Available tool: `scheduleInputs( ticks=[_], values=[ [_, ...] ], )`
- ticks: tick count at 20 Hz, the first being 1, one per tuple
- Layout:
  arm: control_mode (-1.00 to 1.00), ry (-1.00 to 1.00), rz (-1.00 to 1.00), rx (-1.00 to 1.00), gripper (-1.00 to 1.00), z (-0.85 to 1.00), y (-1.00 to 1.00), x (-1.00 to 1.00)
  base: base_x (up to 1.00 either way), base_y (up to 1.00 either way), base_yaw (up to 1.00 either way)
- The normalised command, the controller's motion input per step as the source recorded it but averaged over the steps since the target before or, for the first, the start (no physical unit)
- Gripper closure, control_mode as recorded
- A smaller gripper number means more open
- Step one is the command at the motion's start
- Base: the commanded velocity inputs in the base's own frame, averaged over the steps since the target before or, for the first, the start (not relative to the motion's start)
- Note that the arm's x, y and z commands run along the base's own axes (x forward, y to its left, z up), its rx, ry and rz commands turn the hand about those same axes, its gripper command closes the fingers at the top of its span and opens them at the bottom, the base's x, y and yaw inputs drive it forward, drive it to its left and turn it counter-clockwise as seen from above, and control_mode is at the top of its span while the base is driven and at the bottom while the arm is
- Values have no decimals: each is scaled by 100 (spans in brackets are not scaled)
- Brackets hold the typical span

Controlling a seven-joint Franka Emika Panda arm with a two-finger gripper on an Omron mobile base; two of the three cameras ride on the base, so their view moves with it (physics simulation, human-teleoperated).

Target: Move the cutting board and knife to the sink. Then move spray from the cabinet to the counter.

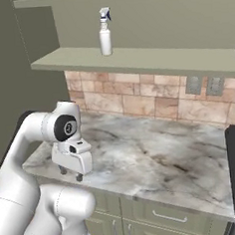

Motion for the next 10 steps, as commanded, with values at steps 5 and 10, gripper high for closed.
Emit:
scheduleInputs(
  ticks=[5, 10],
  values=[
    [100, 0, 0, 0, -100, 0, 0, 0, 41, 0, -10],
    [100, 0, 0, 0, -100, 0, 0, 0, 20, 0, -4]
  ],
)
